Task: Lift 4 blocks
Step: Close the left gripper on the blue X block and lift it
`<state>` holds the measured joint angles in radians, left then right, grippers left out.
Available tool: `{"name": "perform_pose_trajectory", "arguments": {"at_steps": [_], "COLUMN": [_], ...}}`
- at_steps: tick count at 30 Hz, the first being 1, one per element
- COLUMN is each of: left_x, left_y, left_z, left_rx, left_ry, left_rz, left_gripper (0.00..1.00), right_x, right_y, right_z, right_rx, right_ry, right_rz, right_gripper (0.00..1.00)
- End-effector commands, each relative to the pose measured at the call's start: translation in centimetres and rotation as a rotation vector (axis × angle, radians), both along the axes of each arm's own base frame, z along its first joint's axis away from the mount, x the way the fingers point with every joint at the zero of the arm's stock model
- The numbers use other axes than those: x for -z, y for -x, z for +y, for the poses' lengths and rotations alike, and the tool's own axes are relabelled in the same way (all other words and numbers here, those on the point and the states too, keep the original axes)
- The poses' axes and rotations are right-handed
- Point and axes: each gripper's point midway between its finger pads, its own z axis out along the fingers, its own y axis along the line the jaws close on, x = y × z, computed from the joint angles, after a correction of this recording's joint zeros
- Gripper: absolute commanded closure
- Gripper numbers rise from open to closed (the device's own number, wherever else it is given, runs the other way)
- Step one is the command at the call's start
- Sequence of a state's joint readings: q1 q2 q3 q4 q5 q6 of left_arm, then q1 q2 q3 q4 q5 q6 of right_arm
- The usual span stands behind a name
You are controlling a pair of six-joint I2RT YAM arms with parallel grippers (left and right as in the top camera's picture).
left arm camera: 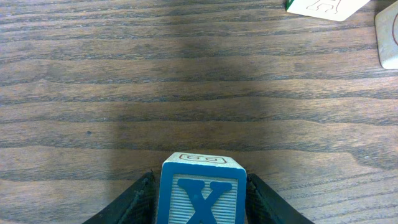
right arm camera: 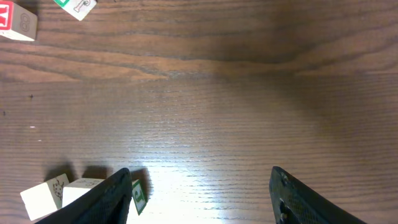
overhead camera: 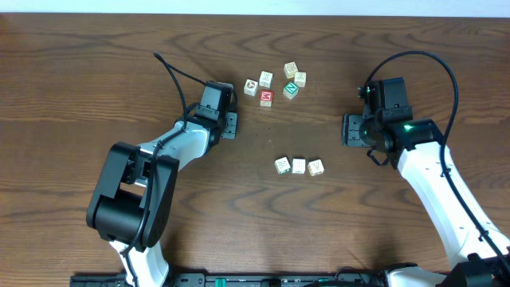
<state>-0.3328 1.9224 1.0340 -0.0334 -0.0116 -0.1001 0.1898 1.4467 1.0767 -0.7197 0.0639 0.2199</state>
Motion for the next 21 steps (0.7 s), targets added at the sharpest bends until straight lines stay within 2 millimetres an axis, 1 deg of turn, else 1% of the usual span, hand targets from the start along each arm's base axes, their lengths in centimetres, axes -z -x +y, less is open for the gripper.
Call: {"name": "perform_pose_trajectory", "arguments": {"at_steps": [1,5,10,12,14,21], "left_x": [-1.3,-1.6,-1.9,-2.2,-2.4,-2.7], "left_y": [-0.9,-1.3,-1.7,-1.9,-2.1,-2.0], "left_z": [-0.2,-0.4,-0.5,-0.6,-0.6,-0.6], "left_rx": [0.004,0.004,0.003,0.003,0.003,0.003], "left_ry": [0.007,0.013,0.019,0.022,0.023,0.023], "left_rz": [-0.030,-0.048,-0.065,-0.072,-0.075,-0.077], "left_gripper": [0.52,0.50,0.53,0.56,0.62,0.67], "right_x": [0.8,1.0,1.1,1.1,1.1,1.1], "right_y": [0.0,0.0,0.0,0.0,0.0,-0.1], "right_z": [-0.7,-0.7,-0.7,-0.7,-0.7,-0.7], "right_rx": [0.025,0.025,0.025,0.025,0.025,0.025], "right_ry": [0.012,0.014,0.015,0.015,0.015,0.014], "right_rz": [0.019,0.027,0.030,0.030,0.029,0.027], "right_gripper": [0.32,0.32,0.32,0.32,0.32,0.32]}}
